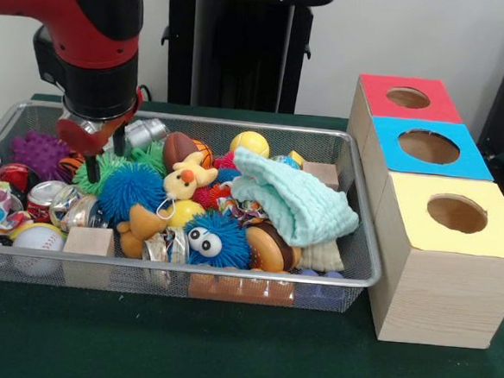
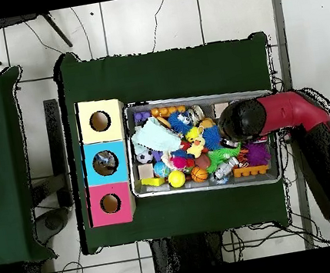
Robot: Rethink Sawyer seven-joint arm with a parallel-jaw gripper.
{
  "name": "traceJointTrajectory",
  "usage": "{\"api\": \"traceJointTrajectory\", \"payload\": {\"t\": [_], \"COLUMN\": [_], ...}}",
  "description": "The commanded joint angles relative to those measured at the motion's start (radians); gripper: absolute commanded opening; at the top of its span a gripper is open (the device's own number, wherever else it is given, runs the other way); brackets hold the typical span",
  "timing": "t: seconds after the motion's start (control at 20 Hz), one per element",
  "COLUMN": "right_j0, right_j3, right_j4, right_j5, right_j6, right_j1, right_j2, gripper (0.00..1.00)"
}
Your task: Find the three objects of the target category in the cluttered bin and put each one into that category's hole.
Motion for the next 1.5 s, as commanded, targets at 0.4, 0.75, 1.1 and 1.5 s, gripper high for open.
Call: {"api": "traceJointTrajectory", "payload": {"t": [0.4,0.75,1.1,1.5], "right_j0": [-0.043,-0.067,-0.077,-0.108], "right_j3": [-0.032,-0.028,-0.034,-0.028], "right_j4": [0.034,0.035,0.002,-0.013], "right_j5": [0.023,-0.007,-0.038,-0.108], "right_j6": [-0.278,-0.297,-0.293,-0.306], "right_j1": [0.124,0.154,0.179,0.227], "right_j2": [0.057,0.088,0.095,0.121], "gripper": [1.00,1.00,1.00,1.00]}}
